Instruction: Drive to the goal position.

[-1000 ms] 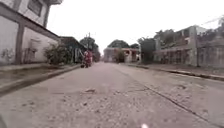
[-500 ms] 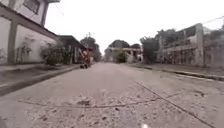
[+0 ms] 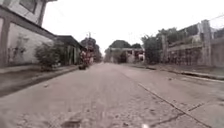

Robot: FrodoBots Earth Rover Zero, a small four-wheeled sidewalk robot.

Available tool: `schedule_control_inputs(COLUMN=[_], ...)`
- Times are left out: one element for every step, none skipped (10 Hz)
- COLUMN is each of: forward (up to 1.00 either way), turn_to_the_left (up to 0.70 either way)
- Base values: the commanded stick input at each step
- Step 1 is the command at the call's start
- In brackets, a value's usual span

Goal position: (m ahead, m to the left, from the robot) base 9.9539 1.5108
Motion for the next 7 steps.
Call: schedule_control_inputs(forward=[1.00,1.00,1.00,1.00,1.00,1.00,1.00], turn_to_the_left=[0.33,0.19,0.00,0.00,0.00,0.00,0.00])
